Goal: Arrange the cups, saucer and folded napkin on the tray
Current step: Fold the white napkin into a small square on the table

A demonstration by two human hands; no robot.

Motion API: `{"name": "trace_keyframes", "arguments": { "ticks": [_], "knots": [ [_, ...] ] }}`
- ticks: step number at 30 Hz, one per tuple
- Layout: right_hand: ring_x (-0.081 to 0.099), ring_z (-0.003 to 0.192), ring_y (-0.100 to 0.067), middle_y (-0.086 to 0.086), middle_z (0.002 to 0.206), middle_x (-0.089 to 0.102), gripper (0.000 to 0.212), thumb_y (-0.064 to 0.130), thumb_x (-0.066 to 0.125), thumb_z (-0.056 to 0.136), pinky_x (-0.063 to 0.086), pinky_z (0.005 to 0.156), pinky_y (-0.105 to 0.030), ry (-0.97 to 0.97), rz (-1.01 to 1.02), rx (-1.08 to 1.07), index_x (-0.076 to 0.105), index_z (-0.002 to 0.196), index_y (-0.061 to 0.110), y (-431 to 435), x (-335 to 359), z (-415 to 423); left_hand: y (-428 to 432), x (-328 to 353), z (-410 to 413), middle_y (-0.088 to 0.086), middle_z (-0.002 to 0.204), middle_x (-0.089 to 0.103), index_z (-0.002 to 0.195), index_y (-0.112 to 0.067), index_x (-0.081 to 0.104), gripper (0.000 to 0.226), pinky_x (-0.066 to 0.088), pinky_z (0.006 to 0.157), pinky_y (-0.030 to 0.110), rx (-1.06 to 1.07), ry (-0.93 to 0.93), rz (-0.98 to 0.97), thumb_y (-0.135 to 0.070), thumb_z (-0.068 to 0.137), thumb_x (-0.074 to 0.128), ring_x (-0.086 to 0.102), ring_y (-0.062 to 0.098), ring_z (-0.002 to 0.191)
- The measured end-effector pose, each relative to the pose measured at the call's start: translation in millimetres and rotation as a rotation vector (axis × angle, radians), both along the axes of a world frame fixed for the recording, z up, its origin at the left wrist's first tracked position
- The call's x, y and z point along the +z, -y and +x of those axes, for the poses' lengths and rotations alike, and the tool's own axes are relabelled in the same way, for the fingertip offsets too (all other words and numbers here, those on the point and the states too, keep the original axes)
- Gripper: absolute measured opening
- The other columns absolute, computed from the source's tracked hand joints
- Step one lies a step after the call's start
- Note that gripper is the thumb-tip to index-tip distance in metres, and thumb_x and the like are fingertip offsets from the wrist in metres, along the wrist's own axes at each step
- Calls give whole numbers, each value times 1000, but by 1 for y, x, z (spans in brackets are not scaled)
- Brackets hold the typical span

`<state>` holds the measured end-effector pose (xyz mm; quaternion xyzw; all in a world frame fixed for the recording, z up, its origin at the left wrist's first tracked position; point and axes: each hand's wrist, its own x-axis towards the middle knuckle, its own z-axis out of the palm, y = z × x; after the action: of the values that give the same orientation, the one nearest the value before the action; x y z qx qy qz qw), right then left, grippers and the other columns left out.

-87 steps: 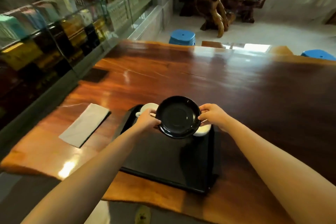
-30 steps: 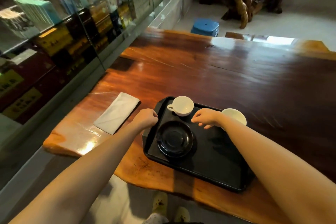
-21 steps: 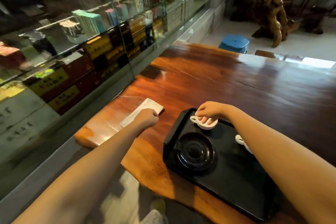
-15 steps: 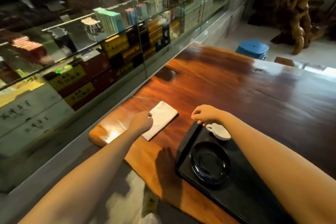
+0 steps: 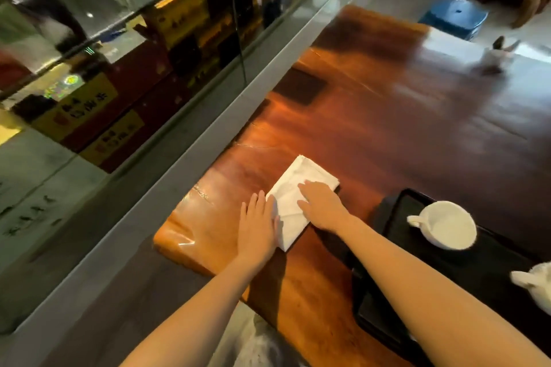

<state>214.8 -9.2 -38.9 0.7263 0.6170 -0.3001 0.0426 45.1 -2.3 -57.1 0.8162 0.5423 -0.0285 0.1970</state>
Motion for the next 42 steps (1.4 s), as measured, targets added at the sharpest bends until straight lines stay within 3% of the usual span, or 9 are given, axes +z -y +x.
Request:
{"name": "trace_keyframes", "arguments": {
  "ticks": [2,6,9,14,20,26,34,38,42],
  "knots": [
    [20,144,-29,-9,158,18,58,40,36,98,15,118,-40,112,79,30,20,148,16,3,-20,-8,3,-21,-2,2,160,10,150,-22,15,53,-8,116,39,8,1,-1,-42,101,19,5,23,148],
    [61,114,-32,-12,131,60,60,42,67,80,51,91,-43,228,329,17,46,130,18,4,-43,-12,3,-34,-5,7,149,40,141,-16,39,50,11,114,48,-5,13,105,-38,98,26,35,28,139],
    [67,99,-29,-10,116,68,54,37,75,74,56,78,-39,252,377,4,55,120,18,-4,-47,-6,4,-38,-5,6,143,48,136,-16,47,46,19,113,46,43,88,139,-35,97,32,43,27,134],
    [60,95,-29,-10,122,60,46,20,68,83,51,76,-41,308,438,104,53,127,19,-43,-41,21,-9,-32,-1,6,116,65,119,-12,62,31,39,96,33,279,290,149,-22,89,59,57,27,107],
    [49,107,-27,-1,116,59,13,16,59,90,39,88,-39,98,494,143,64,101,19,-81,-35,41,-19,-42,-2,1,105,65,102,-17,68,23,24,83,15,384,396,133,-30,92,53,48,16,101],
    [49,105,-21,1,105,62,9,19,57,90,42,95,-42,-108,453,151,66,90,16,-101,-39,52,-15,-47,-1,1,99,68,97,-18,71,36,22,87,19,430,382,232,-38,92,41,46,12,97],
    [46,97,-8,11,96,58,8,17,59,89,32,85,-12,-302,368,107,65,85,18,-104,-34,70,-16,-50,-1,1,96,68,95,-18,71,33,20,84,14,464,410,268,-38,92,45,44,10,96],
    [42,95,-8,6,94,59,11,14,56,90,28,78,-6,-306,351,115,63,82,14,-107,-33,66,-17,-50,-1,1,94,68,94,-17,72,33,18,86,7,472,430,280,-37,91,45,44,10,95],
    [43,97,-9,11,90,56,9,15,53,92,31,73,-5,-330,315,82,60,86,15,-105,-29,64,-17,-48,1,2,93,69,93,-16,72,38,21,80,12,471,438,304,-38,91,42,44,10,95]
  ]
}}
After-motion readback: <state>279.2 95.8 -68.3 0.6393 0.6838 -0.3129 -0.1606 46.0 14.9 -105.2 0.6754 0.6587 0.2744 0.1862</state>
